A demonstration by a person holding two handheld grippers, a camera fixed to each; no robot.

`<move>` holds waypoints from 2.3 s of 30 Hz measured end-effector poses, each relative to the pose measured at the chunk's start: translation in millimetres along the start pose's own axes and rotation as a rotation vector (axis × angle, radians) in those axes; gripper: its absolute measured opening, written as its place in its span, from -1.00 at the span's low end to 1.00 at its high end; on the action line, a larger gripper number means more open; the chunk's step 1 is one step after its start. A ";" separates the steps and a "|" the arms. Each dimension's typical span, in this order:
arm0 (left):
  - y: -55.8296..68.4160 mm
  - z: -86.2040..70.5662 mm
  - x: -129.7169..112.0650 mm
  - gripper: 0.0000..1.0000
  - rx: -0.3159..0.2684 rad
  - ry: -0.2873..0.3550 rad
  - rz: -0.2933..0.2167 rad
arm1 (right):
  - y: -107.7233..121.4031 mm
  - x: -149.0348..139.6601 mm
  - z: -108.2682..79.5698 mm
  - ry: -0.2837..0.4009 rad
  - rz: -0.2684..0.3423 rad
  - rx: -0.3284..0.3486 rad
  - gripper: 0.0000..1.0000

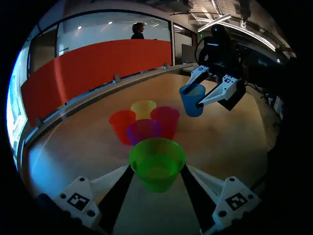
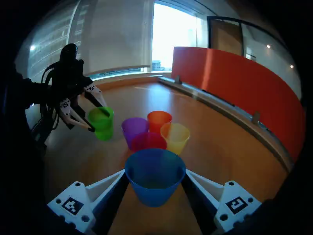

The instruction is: Pour water

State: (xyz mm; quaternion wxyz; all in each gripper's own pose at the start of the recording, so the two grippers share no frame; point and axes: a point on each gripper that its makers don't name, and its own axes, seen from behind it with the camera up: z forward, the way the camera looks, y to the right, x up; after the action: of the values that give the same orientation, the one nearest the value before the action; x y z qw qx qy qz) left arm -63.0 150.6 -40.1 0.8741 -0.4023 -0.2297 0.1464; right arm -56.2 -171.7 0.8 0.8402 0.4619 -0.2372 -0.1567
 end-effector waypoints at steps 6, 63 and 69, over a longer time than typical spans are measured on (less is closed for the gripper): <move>4.1 2.9 -3.3 0.67 -0.016 -0.015 -0.001 | -2.6 -7.8 1.8 -0.023 -0.007 0.009 0.82; 1.1 17.3 -25.7 0.67 -0.031 -0.083 0.000 | -32.7 -31.4 28.9 -0.089 -0.041 0.089 0.84; 0.1 16.3 -27.5 0.67 -0.028 -0.084 -0.003 | -34.9 -36.0 29.4 -0.096 -0.034 0.093 0.84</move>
State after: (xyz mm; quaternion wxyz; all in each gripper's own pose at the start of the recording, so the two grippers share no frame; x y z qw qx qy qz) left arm -94.9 148.9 -38.7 0.8581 -0.4077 -0.2688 0.1587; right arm -103.9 -193.2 -24.4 0.8029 0.4962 -0.2762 -0.1815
